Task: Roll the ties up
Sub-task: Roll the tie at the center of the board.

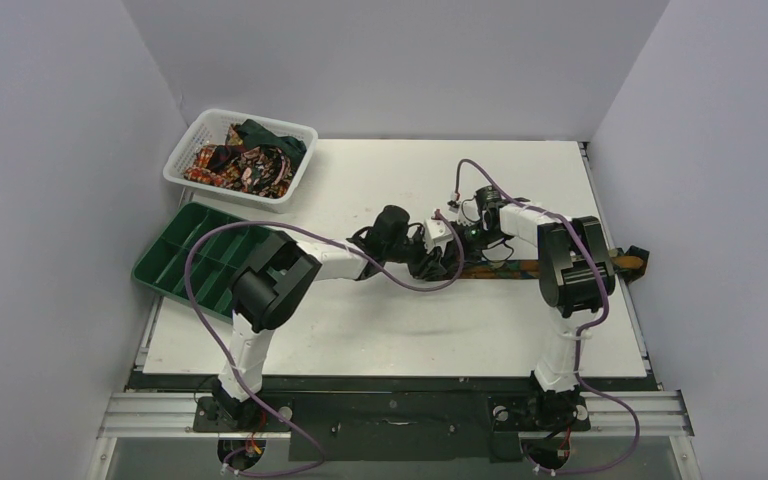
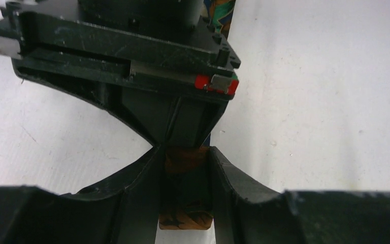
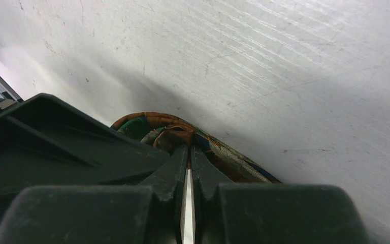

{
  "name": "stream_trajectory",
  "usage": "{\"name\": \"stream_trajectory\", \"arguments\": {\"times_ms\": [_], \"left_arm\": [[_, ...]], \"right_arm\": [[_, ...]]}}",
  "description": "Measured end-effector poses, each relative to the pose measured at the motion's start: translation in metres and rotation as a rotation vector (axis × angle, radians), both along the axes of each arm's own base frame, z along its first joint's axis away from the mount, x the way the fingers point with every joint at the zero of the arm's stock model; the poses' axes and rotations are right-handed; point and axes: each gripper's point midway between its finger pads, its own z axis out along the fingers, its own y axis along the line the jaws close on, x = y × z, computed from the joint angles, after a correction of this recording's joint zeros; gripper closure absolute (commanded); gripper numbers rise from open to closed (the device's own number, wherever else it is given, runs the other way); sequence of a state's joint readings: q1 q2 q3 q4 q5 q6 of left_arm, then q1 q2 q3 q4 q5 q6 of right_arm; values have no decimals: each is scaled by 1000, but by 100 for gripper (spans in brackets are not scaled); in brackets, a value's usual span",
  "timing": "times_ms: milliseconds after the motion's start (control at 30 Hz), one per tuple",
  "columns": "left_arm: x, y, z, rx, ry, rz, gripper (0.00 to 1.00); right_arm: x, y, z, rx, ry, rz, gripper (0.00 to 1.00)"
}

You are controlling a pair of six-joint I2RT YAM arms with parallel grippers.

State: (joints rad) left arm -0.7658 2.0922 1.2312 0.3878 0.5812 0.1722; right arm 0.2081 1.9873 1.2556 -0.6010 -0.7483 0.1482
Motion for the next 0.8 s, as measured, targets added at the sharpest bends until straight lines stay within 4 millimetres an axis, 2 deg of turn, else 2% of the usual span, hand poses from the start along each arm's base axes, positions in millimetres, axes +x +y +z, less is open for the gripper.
{"name": "stream_trajectory", "arguments": {"times_ms": [167,267,400,567,800], "left_arm": [[-1,5,-12,58,23,4,70],[-3,9,-23,94,43,8,72],[-2,9,-25,107,46,4,72],[-2,9,-25,109,43,1,72],[-3,11,-27,117,46,-5,72]], "right_arm": [[1,-4,1,2,2,-15,95],[1,-8,5,7,4,-25,85],[2,-15,16,25,0,-48,70],[0,-13,30,70,-1,-48,67],[-6,1,29,89,24,-10,67]]}}
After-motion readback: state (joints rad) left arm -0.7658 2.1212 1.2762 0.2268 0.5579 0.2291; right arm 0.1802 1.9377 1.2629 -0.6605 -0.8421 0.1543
